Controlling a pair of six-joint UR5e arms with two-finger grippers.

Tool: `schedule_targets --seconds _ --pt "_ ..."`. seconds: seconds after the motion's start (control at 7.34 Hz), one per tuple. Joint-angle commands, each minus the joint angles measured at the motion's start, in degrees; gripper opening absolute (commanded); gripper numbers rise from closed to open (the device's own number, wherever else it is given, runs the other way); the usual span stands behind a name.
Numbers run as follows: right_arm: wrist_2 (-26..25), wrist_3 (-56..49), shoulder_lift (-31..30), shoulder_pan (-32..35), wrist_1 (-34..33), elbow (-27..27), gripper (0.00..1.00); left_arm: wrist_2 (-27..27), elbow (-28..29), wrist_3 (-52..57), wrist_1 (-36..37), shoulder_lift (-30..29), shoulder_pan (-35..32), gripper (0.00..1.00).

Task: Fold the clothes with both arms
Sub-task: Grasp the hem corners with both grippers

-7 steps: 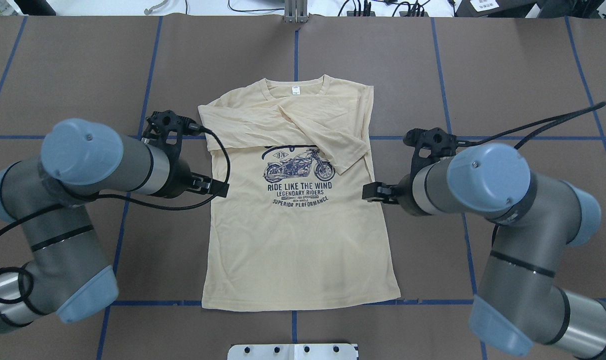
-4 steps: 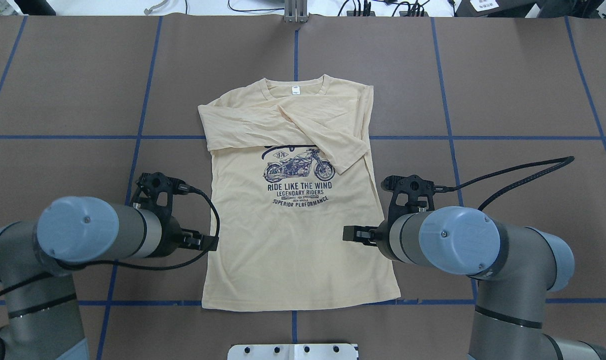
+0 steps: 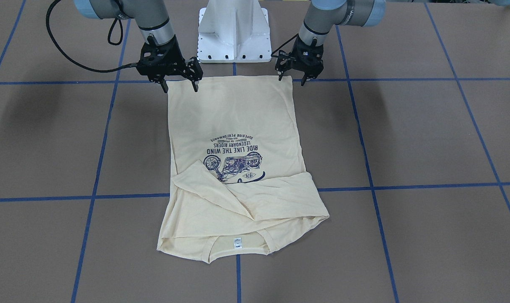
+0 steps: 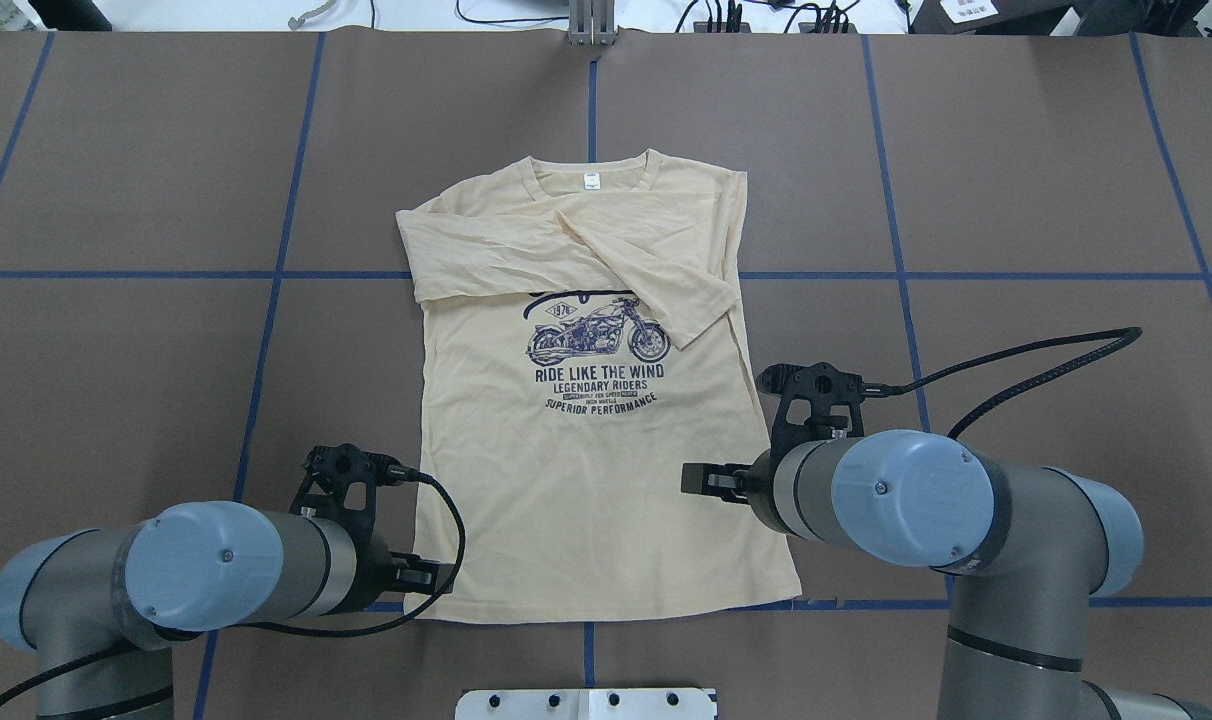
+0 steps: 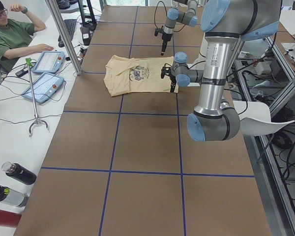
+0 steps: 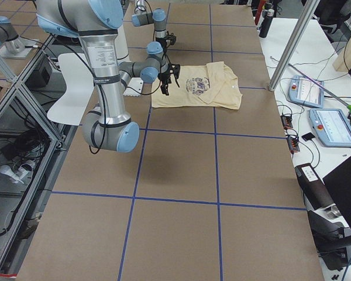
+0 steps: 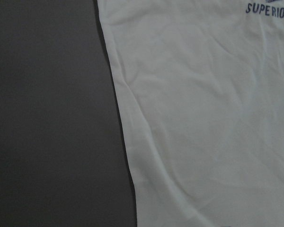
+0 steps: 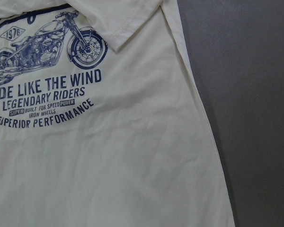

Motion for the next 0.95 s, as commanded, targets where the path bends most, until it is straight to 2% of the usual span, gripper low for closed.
schedule_targets --seconds 0.0,0.27,0.55,0.82 --pt "-0.17 0.0 -0.07 -0.04 0.0 -0.08 1.0 -0.07 0.71 -5.31 0.06 -0.07 1.17 0.62" --pt "-0.17 0.0 -0.07 -0.04 0.0 -0.08 1.0 -0.16 0.89 -6.58 0.06 -0.07 1.62 0.61" --pt "-0.17 0.0 -0.16 -0.04 0.0 -0.08 1.0 -0.16 0.97 -6.58 0.06 0.11 1.88 0.49" --pt "-0.17 0.0 -0.16 -0.04 0.09 -0.07 1.0 -0.07 1.06 -6.58 0.14 0.19 2.67 0.47"
